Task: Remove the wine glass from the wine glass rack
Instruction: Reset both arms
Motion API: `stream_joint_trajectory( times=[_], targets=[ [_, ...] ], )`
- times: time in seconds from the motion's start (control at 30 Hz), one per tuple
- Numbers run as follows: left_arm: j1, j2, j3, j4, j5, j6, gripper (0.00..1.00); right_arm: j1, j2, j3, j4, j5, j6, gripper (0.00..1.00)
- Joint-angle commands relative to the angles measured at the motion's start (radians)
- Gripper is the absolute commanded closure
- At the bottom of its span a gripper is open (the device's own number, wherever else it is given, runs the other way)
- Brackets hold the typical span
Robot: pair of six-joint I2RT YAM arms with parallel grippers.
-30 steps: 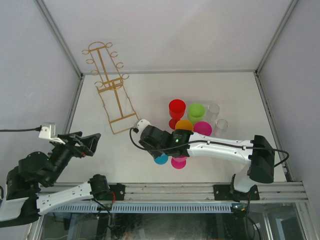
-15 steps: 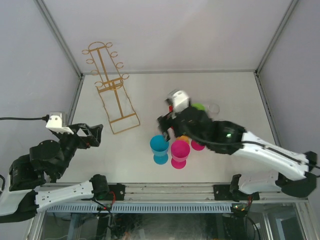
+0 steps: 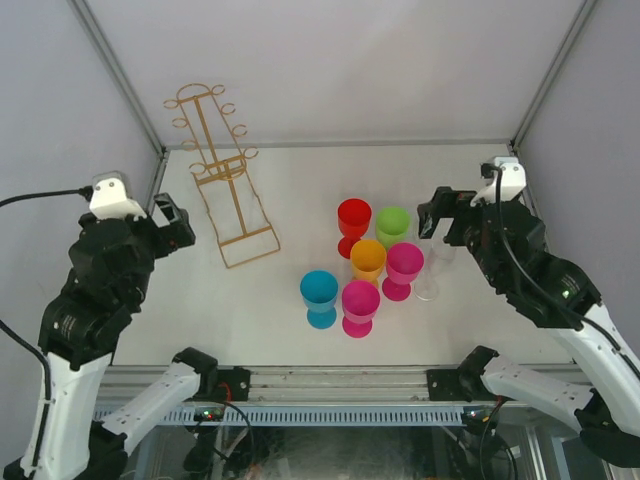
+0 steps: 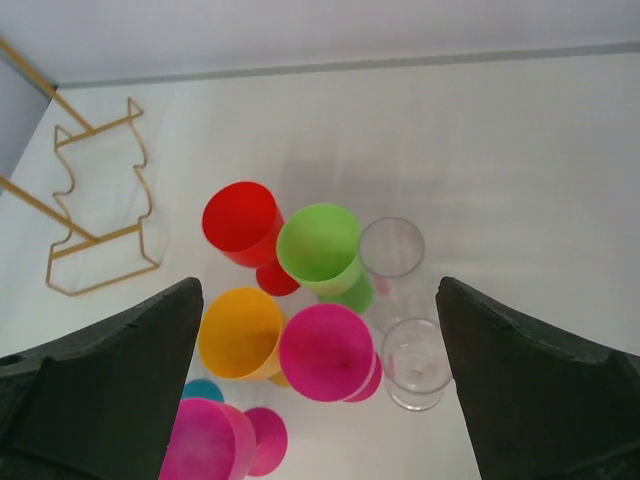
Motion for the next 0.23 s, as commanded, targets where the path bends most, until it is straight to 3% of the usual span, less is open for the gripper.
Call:
stream_joint_trajectory(
  times=[0.0,0.2],
  targets=[
    [0.127,-0.014,0.114,0.078,0.089,0.007,0.00,-0.006,-0.021,0.101,-0.067,0.175,0.021,0.00],
    [0.131,-0.044,0.199,-0.006,0.010,0.017,0.00,0.007,-0.040,0.131,-0.039,0.260,-0.075,0.00]
  ],
)
